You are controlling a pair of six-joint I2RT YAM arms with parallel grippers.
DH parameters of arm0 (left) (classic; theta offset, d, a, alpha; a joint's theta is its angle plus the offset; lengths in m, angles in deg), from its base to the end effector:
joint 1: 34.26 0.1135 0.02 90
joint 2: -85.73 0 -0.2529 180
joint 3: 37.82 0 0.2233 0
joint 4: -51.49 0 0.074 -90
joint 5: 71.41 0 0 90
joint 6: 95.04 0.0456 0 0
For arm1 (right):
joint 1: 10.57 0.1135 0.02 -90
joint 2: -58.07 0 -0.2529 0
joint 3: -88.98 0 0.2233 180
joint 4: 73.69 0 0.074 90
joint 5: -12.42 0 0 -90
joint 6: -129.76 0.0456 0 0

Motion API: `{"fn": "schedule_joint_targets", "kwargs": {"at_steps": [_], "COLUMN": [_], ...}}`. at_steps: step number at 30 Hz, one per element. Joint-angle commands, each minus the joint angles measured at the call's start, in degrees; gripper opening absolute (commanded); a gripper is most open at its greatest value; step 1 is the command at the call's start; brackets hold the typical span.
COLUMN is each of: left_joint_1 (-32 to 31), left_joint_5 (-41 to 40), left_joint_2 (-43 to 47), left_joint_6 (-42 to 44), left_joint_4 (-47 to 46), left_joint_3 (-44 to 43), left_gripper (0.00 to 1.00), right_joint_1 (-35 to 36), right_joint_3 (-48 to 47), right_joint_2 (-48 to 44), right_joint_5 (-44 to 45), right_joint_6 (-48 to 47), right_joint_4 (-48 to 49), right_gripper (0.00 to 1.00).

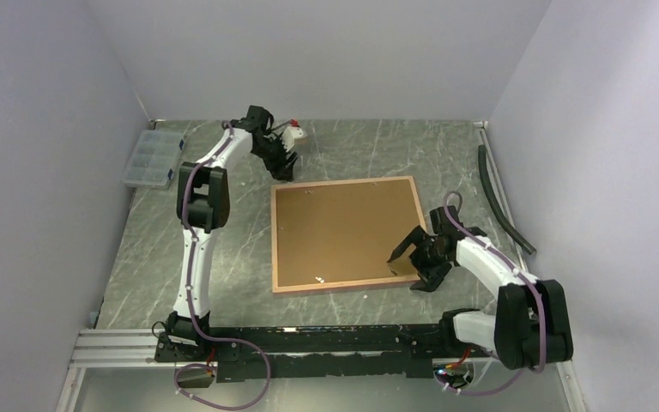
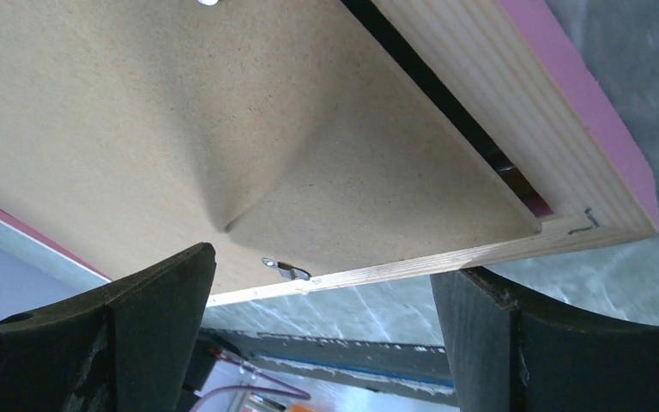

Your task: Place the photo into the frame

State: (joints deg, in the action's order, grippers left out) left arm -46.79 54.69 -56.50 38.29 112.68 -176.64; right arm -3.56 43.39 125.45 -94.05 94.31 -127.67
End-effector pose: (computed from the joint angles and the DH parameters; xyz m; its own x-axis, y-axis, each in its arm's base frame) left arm 0.4729 -0.1326 0.1550 -0.3519 0.6462 -0.6772 0.9121 0.3994 -0.0928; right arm 0.1562 0.0322 0.1499 -0.7097 0.6998 0.0813 0.6757 0.6435 0.3596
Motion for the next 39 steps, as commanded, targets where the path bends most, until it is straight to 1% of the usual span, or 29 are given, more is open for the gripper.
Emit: {"fn": "schedule_joint_targets", "kwargs": {"at_steps": [1, 6, 10, 12, 16, 17, 19, 22, 25, 30, 33, 36, 39], "left_joint_1": [0.89, 2.30, 4.14, 5.13, 6.21, 6.41, 6.46, 6.46, 6.50, 6.55, 6.49, 6.47, 6.38], "left_joint_5": [0.08, 0.97, 1.40, 2.32, 4.56, 5.43, 5.74, 4.75, 5.17, 6.84, 11.24, 16.94, 20.19], "left_joint_2": [2.11, 5.52, 8.35, 8.86, 8.76, 8.88, 9.78, 11.31, 12.07, 16.20, 17.94, 19.67, 21.40], "left_joint_6": [3.44, 6.82, 7.00, 5.89, 3.29, 3.91, 4.66, 5.78, 7.14, 9.96, 14.20, 21.81, 27.01], "left_joint_4": [9.86, 15.43, 16.75, 17.78, 22.76, 24.29, 24.72, 23.28, 24.94, 26.54, 33.82, 42.78, 47.24], "left_joint_3": [2.80, 8.39, 11.86, 11.04, 6.16, 6.17, 9.36, 15.41, 19.35, 26.87, 28.48, 30.68, 33.93], "left_gripper": [0.65, 0.62, 0.63, 0.62, 0.57, 0.57, 0.57, 0.57, 0.57, 0.57, 0.58, 0.59, 0.61], "right_joint_1": [-0.54, -0.93, 0.17, 0.54, 0.25, 0.21, 0.20, 0.11, -1.07, -2.75, -3.28, -3.40, -3.32], "right_joint_3": [-4.85, -9.67, -10.91, -10.48, -11.89, -12.81, -15.07, -19.19, -23.52, -32.54, -38.89, -47.03, -54.55], "right_joint_2": [4.49, 9.09, 10.11, 9.48, 9.33, 10.03, 12.45, 16.68, 20.87, 28.99, 34.81, 41.41, 46.95], "right_joint_5": [4.23, 5.13, 3.64, 3.27, 4.07, 4.08, 4.12, 4.52, 4.61, 5.09, 3.91, 2.89, 1.55], "right_joint_6": [-1.41, -2.56, -2.19, -2.52, -3.62, -3.76, -3.69, -3.60, -4.11, -4.72, -4.85, -5.16, -5.20], "right_joint_4": [10.93, 13.87, 14.42, 14.22, 13.72, 13.97, 14.81, 16.74, 17.98, 19.04, 19.66, 18.59, 17.79], "right_gripper": [1.00, 1.00, 1.00, 1.00, 0.98, 0.98, 0.97, 0.97, 0.97, 0.97, 0.97, 0.97, 0.96]}}
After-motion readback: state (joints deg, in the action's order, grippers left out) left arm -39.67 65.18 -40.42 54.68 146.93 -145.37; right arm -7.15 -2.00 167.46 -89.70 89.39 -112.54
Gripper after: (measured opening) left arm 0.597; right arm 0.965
